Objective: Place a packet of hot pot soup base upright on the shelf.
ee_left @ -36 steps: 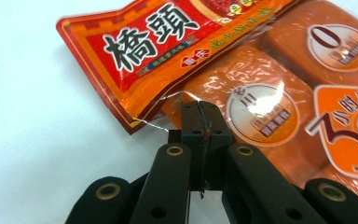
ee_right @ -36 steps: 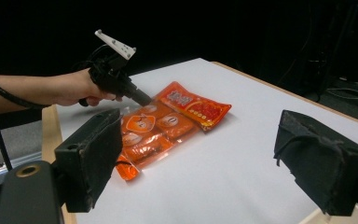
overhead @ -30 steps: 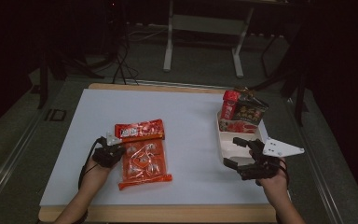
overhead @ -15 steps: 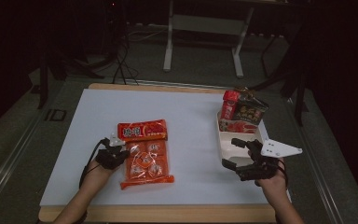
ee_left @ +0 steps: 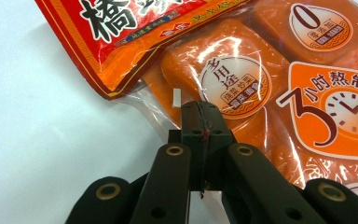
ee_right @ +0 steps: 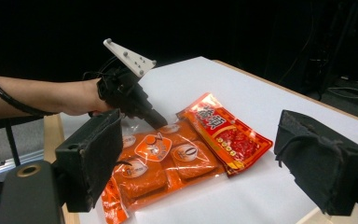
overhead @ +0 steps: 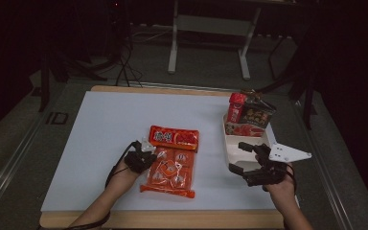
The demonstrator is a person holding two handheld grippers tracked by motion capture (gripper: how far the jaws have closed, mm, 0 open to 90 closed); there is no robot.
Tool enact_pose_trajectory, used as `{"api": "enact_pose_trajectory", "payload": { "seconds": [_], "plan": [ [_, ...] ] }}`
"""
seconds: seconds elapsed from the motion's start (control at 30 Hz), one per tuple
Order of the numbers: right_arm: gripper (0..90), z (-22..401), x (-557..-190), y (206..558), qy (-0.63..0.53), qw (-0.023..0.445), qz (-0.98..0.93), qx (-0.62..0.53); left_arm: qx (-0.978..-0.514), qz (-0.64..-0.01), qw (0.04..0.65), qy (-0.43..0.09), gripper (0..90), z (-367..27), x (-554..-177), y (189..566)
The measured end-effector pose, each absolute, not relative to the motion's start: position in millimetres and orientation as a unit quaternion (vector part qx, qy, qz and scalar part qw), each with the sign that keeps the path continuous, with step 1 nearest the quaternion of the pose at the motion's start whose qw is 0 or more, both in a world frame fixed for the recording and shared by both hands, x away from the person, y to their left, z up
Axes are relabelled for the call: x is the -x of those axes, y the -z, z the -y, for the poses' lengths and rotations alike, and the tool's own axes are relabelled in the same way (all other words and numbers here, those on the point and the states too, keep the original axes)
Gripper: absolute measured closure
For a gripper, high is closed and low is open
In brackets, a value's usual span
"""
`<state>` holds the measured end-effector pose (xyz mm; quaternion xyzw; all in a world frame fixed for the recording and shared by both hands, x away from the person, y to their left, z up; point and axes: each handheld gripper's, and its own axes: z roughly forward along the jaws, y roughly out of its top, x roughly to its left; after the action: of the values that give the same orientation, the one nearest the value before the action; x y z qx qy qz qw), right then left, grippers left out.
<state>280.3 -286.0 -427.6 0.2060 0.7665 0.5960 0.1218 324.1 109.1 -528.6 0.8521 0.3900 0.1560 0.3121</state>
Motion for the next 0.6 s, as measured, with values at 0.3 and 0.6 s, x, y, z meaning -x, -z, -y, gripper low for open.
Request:
{"api": "enact_pose_trajectory", "payload": {
  "seconds": [0.3,0.6],
  "plan": [
    [15.1,286.5,-278.5,425.9,-0.597,0.123,-0.766,-0.204,-0.849,-0.394,0.323,-0.142,90.0,-123.6,-308.3,523.5],
    [15.1,293.4,-271.8,427.5,-0.595,0.122,-0.766,-0.210,-0.854,-0.389,0.323,-0.123,90.0,-136.9,-274.9,520.9]
  ]
}}
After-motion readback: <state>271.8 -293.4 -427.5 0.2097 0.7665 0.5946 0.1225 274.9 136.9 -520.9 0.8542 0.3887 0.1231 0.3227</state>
